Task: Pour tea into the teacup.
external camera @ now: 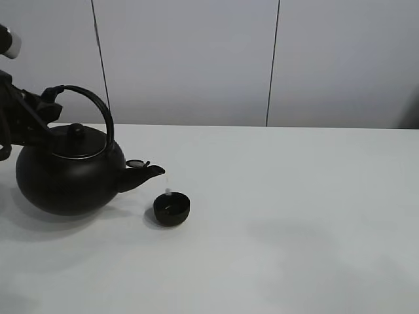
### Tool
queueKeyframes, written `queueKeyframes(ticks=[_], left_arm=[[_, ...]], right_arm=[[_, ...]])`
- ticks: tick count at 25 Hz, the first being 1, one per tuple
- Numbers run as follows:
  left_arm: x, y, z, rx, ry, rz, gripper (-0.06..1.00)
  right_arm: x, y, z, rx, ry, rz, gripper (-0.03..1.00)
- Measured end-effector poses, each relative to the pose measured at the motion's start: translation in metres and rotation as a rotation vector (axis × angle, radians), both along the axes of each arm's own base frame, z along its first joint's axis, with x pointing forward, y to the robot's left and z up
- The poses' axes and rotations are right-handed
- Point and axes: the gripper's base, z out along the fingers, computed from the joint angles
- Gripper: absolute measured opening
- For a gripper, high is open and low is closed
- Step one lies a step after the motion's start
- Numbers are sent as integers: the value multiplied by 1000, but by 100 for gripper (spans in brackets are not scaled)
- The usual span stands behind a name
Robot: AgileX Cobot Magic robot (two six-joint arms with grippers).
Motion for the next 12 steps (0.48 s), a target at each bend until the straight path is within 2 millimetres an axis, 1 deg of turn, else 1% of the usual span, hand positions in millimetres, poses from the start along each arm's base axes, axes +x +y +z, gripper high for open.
queueKeyframes(ticks=[12], left_arm=[[0,0,0,32,-10,-9,12]], right_arm=[[0,0,0,0,0,0,52]])
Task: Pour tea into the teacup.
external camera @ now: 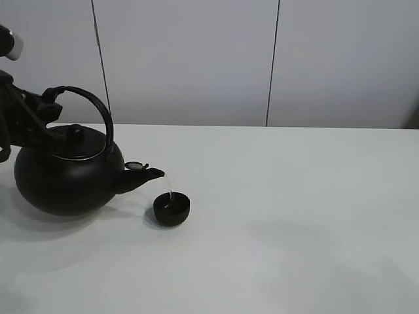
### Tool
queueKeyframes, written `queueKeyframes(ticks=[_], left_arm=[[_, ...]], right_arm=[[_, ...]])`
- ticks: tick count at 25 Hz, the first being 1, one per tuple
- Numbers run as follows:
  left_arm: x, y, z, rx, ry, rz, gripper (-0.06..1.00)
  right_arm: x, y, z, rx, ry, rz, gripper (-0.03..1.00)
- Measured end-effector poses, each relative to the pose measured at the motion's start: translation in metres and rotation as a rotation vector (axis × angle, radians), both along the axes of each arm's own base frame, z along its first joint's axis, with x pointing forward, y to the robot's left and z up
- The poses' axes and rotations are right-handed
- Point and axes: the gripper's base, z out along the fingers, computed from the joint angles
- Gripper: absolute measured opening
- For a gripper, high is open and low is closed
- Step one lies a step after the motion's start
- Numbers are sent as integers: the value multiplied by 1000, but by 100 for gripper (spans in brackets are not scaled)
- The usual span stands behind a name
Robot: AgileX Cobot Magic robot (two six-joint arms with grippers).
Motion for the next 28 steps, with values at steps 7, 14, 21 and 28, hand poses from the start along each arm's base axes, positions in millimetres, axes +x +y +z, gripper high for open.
queueKeyframes(ticks=[7,14,21,28], left_arm=[[0,0,0,7,-2,-2,12],[0,0,0,37,-12,-13,11],[0,0,0,38,-12,-13,11],[0,0,0,38,-12,-13,11]], right_arm=[[0,0,0,0,0,0,52],[0,0,0,0,0,0,52],[0,0,0,0,0,0,52],[0,0,0,0,0,0,52]])
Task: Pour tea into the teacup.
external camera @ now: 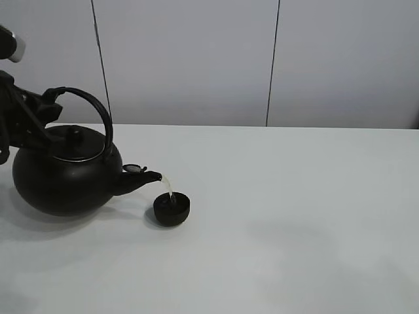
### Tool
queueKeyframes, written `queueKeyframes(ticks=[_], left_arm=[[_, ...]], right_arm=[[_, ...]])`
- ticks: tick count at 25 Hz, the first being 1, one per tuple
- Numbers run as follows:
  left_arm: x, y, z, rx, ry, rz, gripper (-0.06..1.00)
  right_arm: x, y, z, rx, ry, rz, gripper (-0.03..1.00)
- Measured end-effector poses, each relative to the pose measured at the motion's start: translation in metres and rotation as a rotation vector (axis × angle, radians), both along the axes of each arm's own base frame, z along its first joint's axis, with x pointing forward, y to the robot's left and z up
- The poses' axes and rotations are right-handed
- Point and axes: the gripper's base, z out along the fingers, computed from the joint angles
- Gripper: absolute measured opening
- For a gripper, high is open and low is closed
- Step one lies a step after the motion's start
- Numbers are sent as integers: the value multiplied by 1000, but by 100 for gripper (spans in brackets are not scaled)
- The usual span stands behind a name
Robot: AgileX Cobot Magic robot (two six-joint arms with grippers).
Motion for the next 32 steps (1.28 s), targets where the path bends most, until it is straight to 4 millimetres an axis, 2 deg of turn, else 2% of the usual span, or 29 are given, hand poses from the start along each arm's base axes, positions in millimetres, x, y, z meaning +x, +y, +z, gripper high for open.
queueKeyframes(ticks=[5,11,18,25,32], left_arm=[[0,0,0,-16,4,6,11],[0,0,1,-218,56,72,11],[-3,0,0,-348,75,101,11],[-25,8,-13,-388,66,125,11],[-31,16,-18,-367,59,186,11]], right_arm=[[0,0,0,0,0,0,52],[0,0,0,0,0,0,52],[0,0,0,0,0,0,52],[0,0,0,0,0,0,52],[0,0,0,0,0,0,52]])
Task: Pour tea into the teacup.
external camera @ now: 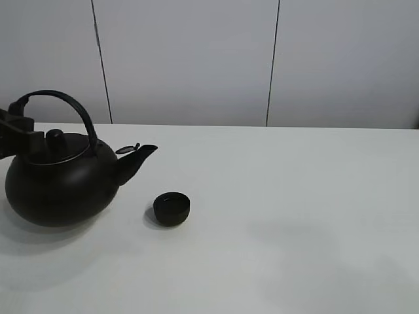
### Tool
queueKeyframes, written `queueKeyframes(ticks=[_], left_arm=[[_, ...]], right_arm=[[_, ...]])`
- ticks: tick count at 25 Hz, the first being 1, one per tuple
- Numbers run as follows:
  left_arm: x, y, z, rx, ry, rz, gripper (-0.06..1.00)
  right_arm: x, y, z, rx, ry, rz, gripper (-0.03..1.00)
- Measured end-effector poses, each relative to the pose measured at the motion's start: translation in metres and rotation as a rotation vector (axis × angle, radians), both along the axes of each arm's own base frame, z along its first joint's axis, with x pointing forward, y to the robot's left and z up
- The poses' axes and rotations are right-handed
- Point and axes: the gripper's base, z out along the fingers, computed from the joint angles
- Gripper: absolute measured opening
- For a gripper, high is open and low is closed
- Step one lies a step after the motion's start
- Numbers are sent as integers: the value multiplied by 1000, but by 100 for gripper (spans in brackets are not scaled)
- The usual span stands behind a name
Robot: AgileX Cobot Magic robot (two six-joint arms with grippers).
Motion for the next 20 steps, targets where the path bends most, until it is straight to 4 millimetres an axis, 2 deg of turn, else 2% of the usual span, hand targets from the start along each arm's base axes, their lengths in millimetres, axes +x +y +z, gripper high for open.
queueKeyframes(ticks=[10,20], left_arm=[[1,8,1,6,-15,86,11],[0,9,-25,64,31,79,11]], right_arm=[[0,0,0,0,0,0,52],[0,0,0,0,1,0,52]])
